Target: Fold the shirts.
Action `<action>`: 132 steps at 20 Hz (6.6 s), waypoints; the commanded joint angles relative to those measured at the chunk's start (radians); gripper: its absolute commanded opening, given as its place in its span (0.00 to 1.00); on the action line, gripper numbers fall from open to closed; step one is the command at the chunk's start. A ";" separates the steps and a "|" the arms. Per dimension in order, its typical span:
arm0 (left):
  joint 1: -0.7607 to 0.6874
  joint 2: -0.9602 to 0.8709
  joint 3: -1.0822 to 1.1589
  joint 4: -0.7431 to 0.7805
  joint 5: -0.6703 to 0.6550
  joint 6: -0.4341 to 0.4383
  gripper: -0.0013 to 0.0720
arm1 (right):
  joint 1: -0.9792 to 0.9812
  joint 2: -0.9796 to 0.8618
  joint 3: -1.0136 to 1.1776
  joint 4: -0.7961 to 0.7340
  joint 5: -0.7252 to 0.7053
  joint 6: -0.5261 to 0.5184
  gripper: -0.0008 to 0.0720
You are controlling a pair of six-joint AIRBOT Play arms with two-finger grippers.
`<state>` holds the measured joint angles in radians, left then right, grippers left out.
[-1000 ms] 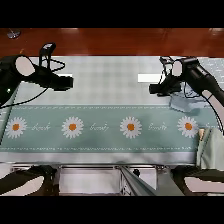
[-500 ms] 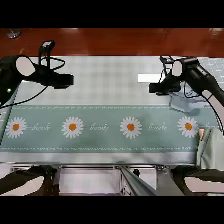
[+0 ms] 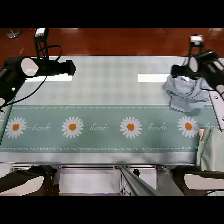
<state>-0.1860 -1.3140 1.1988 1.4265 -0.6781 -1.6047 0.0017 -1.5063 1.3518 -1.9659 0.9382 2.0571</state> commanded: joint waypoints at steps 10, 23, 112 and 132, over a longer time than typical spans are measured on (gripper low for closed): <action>0.003 -0.090 0.000 0.037 -0.278 0.168 0.98 | -0.293 -0.202 0.013 0.430 0.166 -0.156 0.30; 0.064 0.453 -0.452 -0.368 -0.304 0.172 0.98 | -0.278 0.345 0.519 0.694 0.143 -0.468 0.05; 0.335 0.658 0.665 -0.396 -0.782 0.098 0.05 | 0.135 0.770 0.727 0.738 0.575 -0.598 0.05; 0.271 0.322 -0.602 -0.786 -0.112 0.263 0.05 | -0.006 0.312 -0.146 0.843 0.098 -0.585 0.05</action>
<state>0.1158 -0.8211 0.6025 0.7902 -1.0550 -1.4345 0.0463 -1.0294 1.1862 -1.2007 1.1740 1.4986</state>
